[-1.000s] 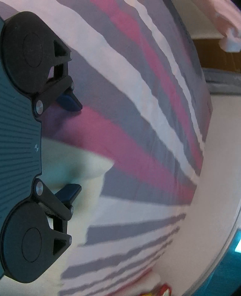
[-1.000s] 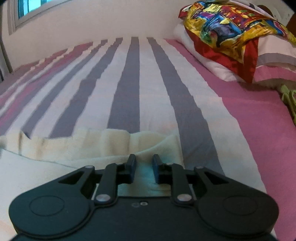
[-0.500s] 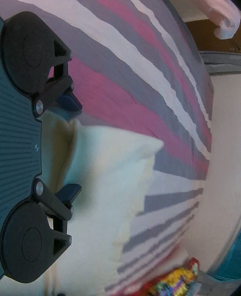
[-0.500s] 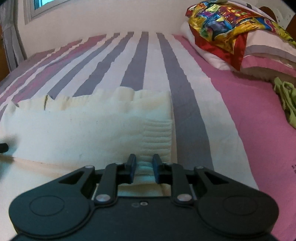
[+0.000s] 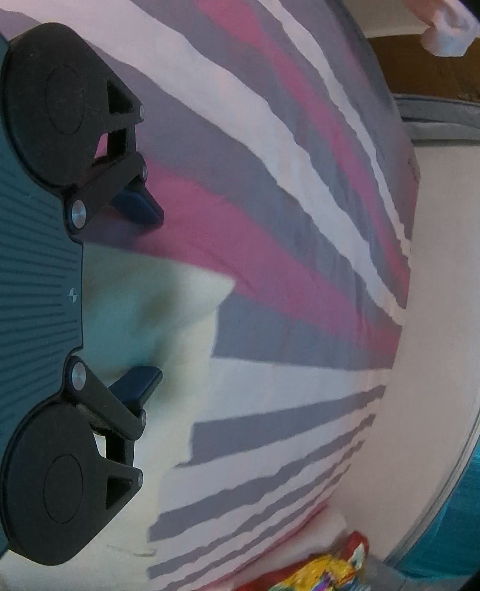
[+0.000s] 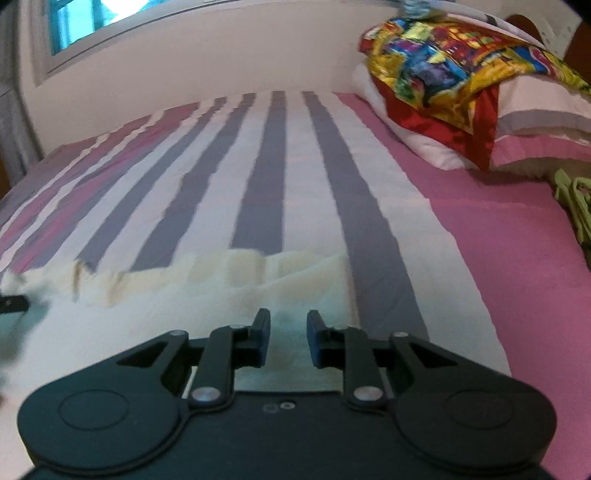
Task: Fold small clothes
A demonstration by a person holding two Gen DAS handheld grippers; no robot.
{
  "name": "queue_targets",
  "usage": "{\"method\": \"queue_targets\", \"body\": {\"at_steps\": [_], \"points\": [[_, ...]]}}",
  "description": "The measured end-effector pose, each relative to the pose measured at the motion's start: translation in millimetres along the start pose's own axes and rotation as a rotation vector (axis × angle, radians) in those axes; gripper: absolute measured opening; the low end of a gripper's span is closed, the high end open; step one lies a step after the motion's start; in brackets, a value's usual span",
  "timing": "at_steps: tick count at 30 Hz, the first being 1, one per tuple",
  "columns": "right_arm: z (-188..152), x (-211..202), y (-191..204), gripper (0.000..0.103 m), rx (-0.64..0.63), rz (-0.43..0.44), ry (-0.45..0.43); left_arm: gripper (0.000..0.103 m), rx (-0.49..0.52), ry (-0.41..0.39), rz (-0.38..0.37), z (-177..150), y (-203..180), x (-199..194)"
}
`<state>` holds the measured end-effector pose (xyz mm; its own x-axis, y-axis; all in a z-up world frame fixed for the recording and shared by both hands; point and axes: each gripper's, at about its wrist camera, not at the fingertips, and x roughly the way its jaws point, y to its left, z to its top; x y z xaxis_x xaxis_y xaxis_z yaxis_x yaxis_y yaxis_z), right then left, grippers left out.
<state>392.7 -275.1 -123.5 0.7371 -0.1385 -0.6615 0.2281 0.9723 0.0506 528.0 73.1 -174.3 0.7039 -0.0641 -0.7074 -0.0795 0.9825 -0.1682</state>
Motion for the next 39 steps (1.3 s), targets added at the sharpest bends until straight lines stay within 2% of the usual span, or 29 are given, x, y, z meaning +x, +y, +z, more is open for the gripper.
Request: {"method": "queue_targets", "body": {"at_steps": [4, 8, 13, 16, 18, 20, 24, 30, 33, 35, 39], "points": [[1.3, 29.0, -2.5, 0.023, 0.008, -0.008, 0.064, 0.085, 0.037, 0.022, 0.022, 2.6, -6.1, 14.6], [3.9, 27.3, 2.4, 0.023, -0.019, -0.029, 0.072, 0.085, 0.035, 0.003, 0.039, -3.9, -6.2, -4.7], [-12.6, -20.1, 2.5, 0.024, -0.014, 0.021, 0.043, 0.085, 0.093, -0.02, 0.014, -42.0, -1.2, -58.8], [-30.8, -40.3, 5.7, 0.026, -0.046, 0.028, 0.05, 0.085, 0.15, 0.03, 0.001, -69.0, 0.6, -77.2], [-43.7, -39.6, 7.6, 0.026, -0.067, 0.008, 0.1, 0.085, 0.135, 0.042, 0.018, -82.0, 6.7, -90.7], [-50.3, -51.8, 9.4, 0.027, -0.055, 0.008, 0.108, 0.085, 0.103, 0.049, 0.02, -87.6, 11.2, -109.5], [-63.4, -100.0, 13.6, 0.028, -0.02, 0.074, 0.072, 0.085, 0.124, 0.036, -0.023, -110.6, 12.0, -157.5], [-109.5, -166.4, 17.2, 0.031, -0.035, 0.123, 0.084, 0.085, 0.116, 0.118, -0.054, -161.0, 22.6, -208.8], [-132.9, -200.4, 15.9, 0.036, -0.044, 0.135, 0.088, 0.085, 0.108, 0.143, -0.056, -183.9, 33.1, -229.7], [-144.8, -216.5, 14.4, 0.043, -0.052, 0.139, 0.094, 0.085, 0.096, 0.153, -0.057, -196.3, 40.2, -240.4], [-170.9, -241.9, 14.0, 0.044, -0.08, 0.133, 0.114, 0.085, 0.081, 0.164, -0.07, -216.4, 48.2, -260.0]]}}
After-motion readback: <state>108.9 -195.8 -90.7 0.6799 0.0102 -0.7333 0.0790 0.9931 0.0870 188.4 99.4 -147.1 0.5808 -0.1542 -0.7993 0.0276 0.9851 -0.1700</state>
